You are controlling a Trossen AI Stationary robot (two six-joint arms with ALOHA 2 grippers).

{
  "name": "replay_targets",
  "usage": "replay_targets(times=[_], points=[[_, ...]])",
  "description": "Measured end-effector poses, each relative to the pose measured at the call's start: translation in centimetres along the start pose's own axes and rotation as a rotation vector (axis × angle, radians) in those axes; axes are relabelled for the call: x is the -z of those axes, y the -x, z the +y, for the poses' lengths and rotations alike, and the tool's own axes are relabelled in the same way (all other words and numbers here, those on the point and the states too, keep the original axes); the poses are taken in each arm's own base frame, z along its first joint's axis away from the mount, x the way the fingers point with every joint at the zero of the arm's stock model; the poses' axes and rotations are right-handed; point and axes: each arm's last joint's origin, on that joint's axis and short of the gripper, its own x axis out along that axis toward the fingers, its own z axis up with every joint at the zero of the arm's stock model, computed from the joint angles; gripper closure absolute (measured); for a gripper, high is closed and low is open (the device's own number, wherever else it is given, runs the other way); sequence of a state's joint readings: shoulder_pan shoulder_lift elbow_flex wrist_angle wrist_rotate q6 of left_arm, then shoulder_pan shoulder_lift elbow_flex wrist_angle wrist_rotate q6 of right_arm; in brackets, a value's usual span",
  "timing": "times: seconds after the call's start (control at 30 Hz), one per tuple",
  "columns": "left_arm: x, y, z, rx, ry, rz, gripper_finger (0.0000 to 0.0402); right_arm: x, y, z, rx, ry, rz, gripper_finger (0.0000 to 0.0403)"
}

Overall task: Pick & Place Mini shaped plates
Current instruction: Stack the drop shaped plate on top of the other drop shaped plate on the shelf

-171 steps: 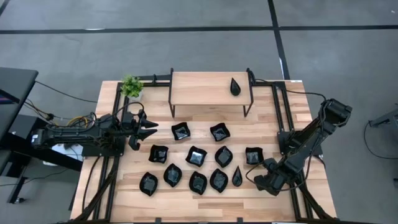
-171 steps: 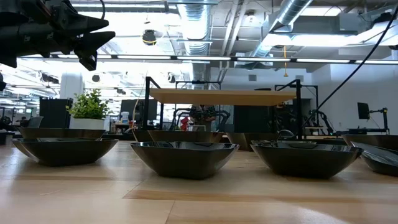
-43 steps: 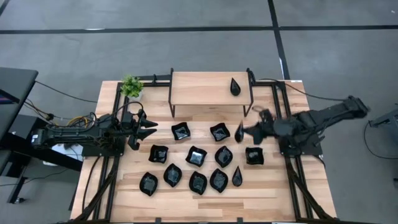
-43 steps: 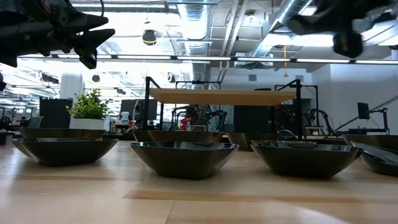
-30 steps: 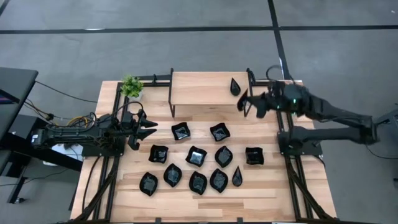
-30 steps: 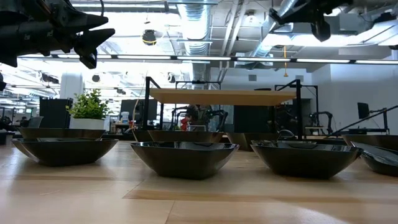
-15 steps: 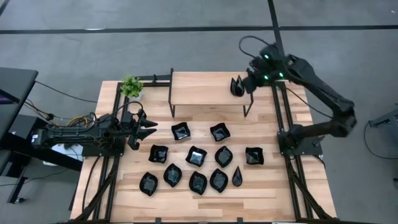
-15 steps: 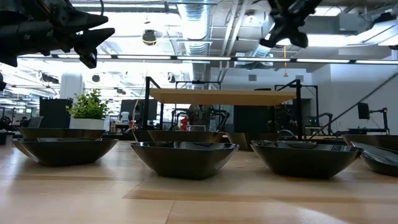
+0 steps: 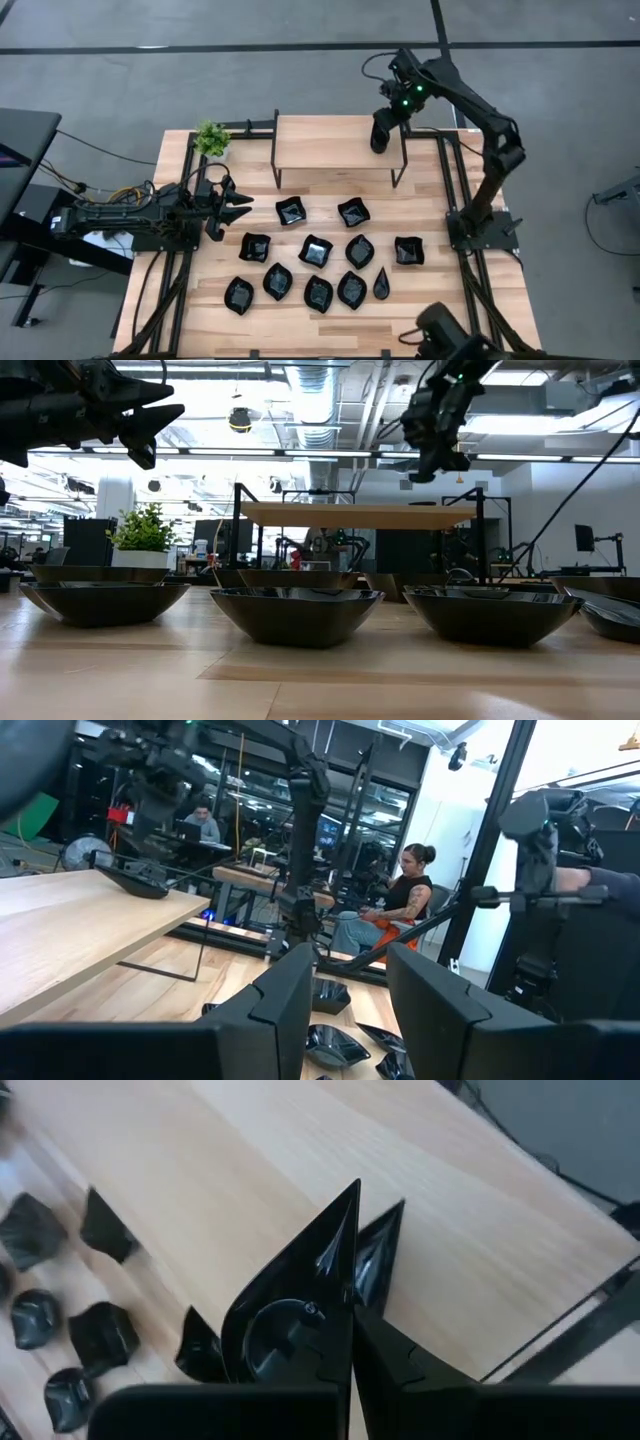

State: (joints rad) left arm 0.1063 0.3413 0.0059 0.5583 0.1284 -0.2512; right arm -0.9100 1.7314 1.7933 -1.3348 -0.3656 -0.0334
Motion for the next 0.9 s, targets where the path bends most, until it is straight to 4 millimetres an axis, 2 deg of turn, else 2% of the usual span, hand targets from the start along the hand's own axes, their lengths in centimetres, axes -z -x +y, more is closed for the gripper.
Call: replay_targets(times=[0.07,0.27,0.53,0.9], points=[[0.0,0.0,0.0,0.0,0.0,0.0,0.027,-0.2,-0.7,-0.6,0.001,-0.001,0.043,0.0403],[0.0,0.0,0.0,0.0,-0.003,0.0,0.027,-0.8,-2.4,-0.8,0.0,-0.008,0.084,0.0403],[0.0,0.0,0.0,0.0,-0.003,0.0,0.027,-0.7,-2.5,-0.9,0.053,-0.069,0.099,0.0403],[0.0,0.0,0.0,0.0,-0.004,-0.001,0.027,-0.8,-2.9,0.2,0.104,-0.015,0.092,0.0403]])
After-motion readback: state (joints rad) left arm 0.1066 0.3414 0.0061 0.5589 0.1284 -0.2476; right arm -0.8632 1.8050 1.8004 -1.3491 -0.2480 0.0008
